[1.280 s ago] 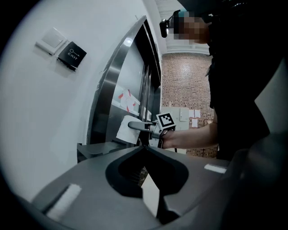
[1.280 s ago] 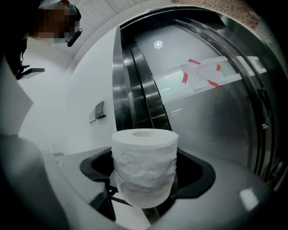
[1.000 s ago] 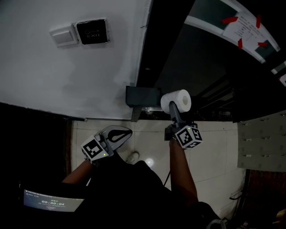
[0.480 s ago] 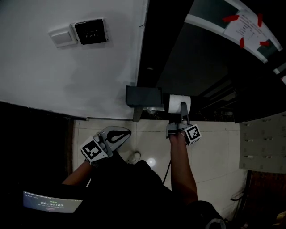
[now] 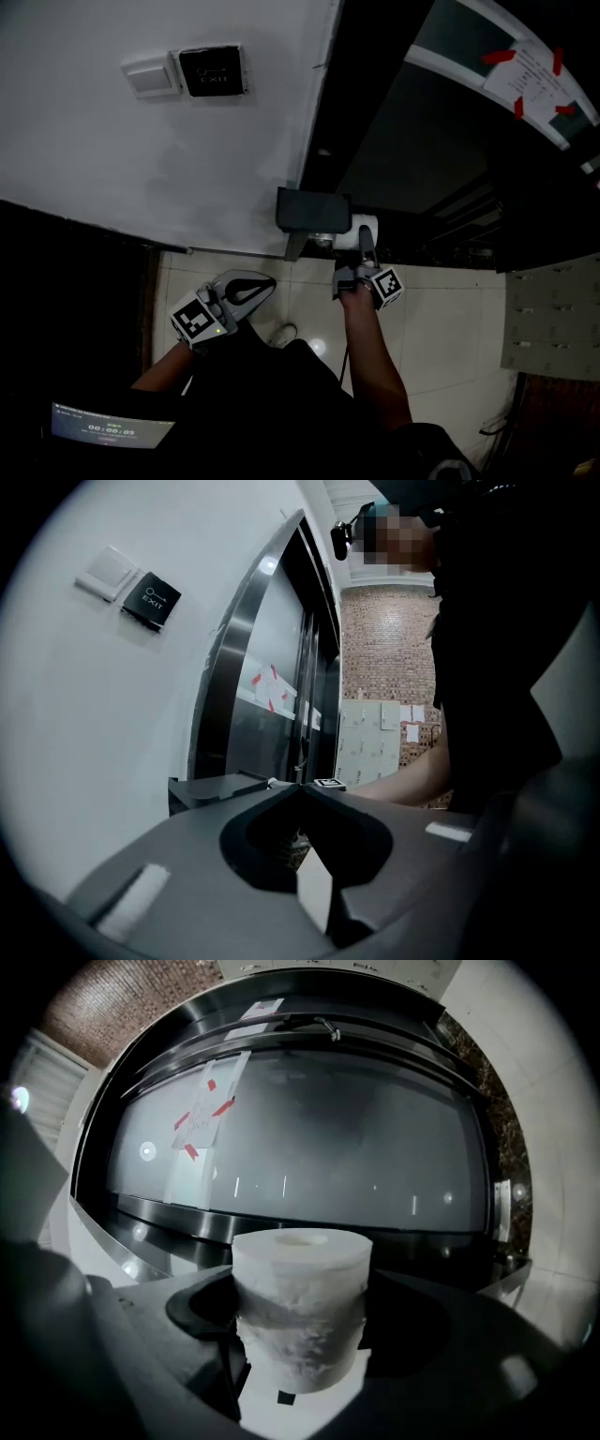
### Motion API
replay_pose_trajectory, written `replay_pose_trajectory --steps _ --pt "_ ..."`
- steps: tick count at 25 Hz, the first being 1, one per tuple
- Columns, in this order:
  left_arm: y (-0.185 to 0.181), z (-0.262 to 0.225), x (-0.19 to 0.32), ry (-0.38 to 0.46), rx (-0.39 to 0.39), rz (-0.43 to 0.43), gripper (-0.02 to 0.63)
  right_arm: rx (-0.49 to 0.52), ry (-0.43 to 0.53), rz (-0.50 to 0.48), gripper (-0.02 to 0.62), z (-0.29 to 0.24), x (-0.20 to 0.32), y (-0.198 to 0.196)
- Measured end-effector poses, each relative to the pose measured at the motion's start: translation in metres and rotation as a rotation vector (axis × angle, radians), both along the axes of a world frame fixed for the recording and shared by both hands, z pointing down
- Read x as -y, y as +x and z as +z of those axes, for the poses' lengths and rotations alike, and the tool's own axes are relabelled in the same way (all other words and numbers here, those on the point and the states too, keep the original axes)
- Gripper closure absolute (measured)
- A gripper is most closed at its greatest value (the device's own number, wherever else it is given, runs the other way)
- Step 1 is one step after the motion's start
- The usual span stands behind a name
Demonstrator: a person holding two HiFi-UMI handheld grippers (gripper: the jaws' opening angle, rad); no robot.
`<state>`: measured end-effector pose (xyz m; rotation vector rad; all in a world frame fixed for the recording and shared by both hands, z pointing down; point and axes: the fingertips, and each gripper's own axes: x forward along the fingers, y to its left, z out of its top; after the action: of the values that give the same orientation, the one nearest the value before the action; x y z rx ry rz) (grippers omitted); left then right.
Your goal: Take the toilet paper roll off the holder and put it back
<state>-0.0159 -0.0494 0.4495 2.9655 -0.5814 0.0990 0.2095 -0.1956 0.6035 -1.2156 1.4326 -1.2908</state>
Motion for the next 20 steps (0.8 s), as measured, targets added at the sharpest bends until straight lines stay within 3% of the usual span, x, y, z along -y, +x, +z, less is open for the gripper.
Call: replay_pose_trajectory --steps 11,20 --pt "-0.013 0.005 -0.001 -0.019 0.001 -0.023 0.604 0.056 -0.019 -0.101 0.189 0.008 0.003 -0.069" --pt "-0.021 0.008 -0.003 -0.009 0.006 -0.025 0.604 0.146 -0.023 -0.094 0.189 0.010 0.005 -0.102"
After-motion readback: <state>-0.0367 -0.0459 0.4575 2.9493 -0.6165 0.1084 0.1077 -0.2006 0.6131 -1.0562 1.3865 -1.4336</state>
